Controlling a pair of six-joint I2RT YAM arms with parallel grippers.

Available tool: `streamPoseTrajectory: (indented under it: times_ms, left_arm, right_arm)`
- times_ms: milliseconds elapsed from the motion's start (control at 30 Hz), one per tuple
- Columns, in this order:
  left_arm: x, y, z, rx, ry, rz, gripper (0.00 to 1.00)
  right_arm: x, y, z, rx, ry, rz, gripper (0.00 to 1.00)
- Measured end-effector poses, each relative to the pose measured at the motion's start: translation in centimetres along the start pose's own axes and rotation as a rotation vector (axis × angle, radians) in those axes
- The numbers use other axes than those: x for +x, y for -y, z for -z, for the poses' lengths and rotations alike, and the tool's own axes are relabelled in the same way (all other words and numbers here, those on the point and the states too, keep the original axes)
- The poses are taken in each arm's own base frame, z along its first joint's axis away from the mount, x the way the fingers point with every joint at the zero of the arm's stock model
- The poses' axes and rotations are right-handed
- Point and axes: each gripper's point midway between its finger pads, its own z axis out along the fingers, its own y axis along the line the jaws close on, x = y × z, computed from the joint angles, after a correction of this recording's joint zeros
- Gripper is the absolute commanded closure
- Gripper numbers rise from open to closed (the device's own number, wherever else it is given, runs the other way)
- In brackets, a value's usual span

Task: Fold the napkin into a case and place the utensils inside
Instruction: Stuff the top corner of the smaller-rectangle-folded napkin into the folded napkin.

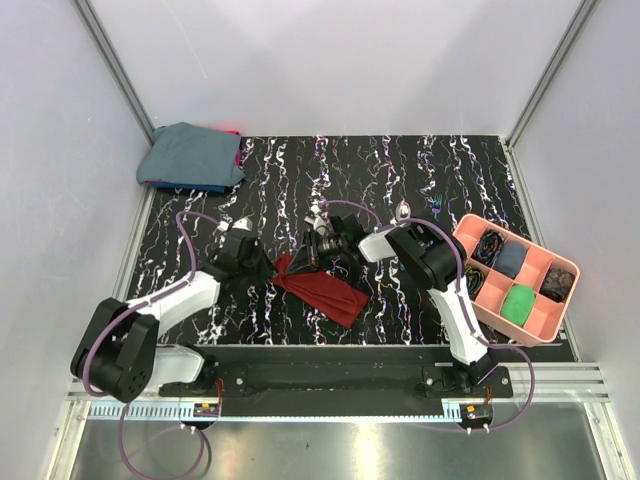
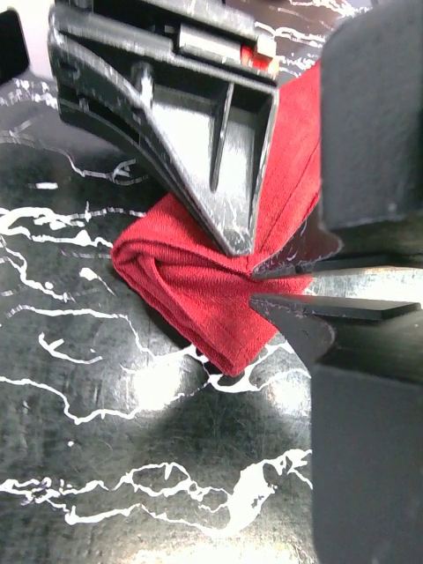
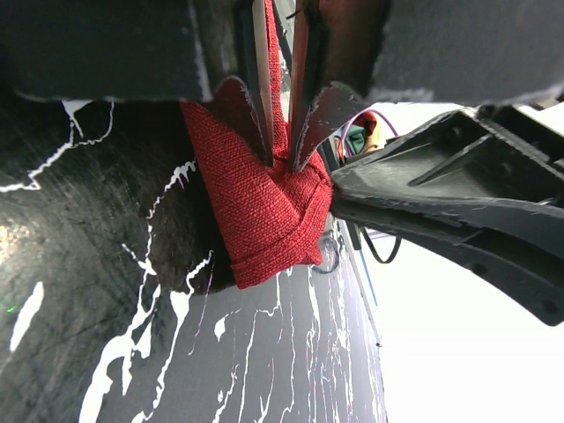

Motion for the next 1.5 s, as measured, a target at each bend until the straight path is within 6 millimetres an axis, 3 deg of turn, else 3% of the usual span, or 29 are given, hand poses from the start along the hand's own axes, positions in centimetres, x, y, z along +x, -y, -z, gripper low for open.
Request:
streamPoseTrajectory:
  times_ms: [433,767,1100,1367,1500]
  left_arm:
    - [1.2,-0.7,-0.8,-0.031,-0.049,0.007,0.7]
    - [1.0,0.7,0.0,0.016,-0.027,-0.011,0.61]
    - [2.3,-0.1,-0.6,-0.035,-0.075,-0.027,0.71]
    - [2.2,-0.6,-0.6,-0.059,-0.064,-0.036,0.76]
    - [1.9,-0.9,-0.6,-0.077,-0.05,-0.044,0.88]
  right_arm:
    - [0.0,0.0,0.0,0.0,0.0,0.0,0.82]
    - [-0.1,0.0,0.0,0.0,0.001,-0.001,0.82]
    - [-0.1,0.0,0.0,-0.001,0.001,-0.003,0.82]
    - [0.0,0.0,0.0,-0.001,0.001,-0.004,0.82]
    - [0.0,0.0,0.1,0.0,0.0,-0.004,0.82]
